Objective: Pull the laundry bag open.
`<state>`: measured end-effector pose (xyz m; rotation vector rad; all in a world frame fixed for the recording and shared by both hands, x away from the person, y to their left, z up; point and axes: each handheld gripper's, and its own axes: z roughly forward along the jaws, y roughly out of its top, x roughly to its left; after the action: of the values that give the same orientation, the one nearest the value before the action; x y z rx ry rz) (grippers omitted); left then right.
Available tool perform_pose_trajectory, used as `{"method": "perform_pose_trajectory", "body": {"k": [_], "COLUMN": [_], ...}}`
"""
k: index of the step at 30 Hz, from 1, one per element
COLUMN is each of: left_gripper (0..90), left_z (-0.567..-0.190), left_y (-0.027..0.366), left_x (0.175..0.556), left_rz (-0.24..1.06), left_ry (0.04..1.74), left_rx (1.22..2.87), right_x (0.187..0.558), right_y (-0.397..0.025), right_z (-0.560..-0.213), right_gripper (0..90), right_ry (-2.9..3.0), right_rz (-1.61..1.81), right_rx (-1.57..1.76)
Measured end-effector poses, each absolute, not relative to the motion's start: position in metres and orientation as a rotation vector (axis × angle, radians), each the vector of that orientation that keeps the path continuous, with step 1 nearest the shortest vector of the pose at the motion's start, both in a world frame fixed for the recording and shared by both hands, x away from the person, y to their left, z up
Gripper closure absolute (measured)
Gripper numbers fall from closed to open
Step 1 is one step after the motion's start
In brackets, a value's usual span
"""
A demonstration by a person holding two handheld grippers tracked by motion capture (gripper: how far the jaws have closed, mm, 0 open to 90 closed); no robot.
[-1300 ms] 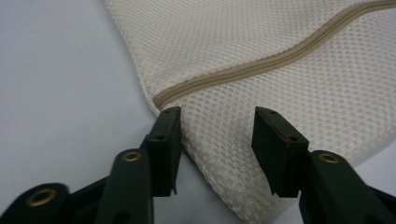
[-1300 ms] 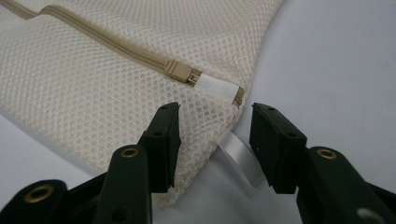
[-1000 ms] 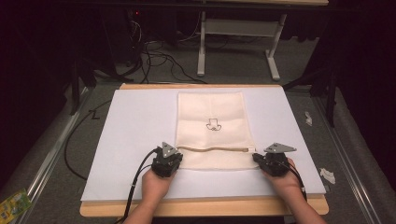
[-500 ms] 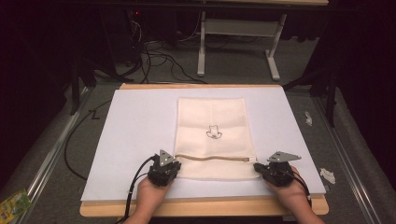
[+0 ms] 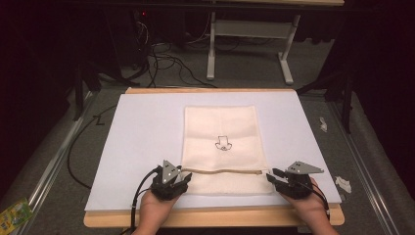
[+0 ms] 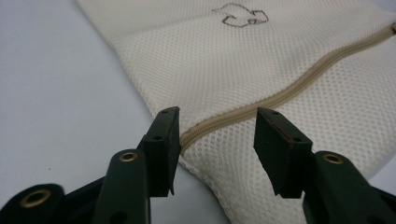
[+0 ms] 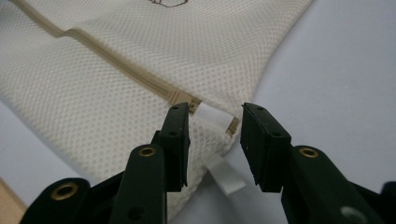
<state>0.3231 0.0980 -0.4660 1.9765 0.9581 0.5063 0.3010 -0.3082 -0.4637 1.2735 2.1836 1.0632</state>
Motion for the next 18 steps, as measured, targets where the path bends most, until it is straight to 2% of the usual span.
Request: {"method": "perform_pose_trajectory", "body": {"k": [2,7,9,18], "left_gripper": [47.1,47.8,47.5,42.2], "left_z": [-0.466,-0.464,-0.461,-0.456], "left_y": [0.1,0.101,0.101,0.099], "left_x": [0.325,0.324,0.32,0.32], "left_rz": [0.494,0.482,0.504,0.467], "left_ry": [0.962,0.925,0.898,0.92], "left_rx": [1.948,1.923,1.919,1.926], "right_x": [0.304,0.314,0.32,0.331], "right_y": [-0.309,-0.311,-0.308,-0.306], "right_z": [-0.464,-0.468,-0.469,-0.474], "right_gripper": [62.7,63.4,66.7,69.8], "right_ry": [2.163,2.123,2.121,2.139], "right_rz": [1.069,1.064,1.055,1.053], "right_rx": [1.295,1.334,1.356,1.412]}}
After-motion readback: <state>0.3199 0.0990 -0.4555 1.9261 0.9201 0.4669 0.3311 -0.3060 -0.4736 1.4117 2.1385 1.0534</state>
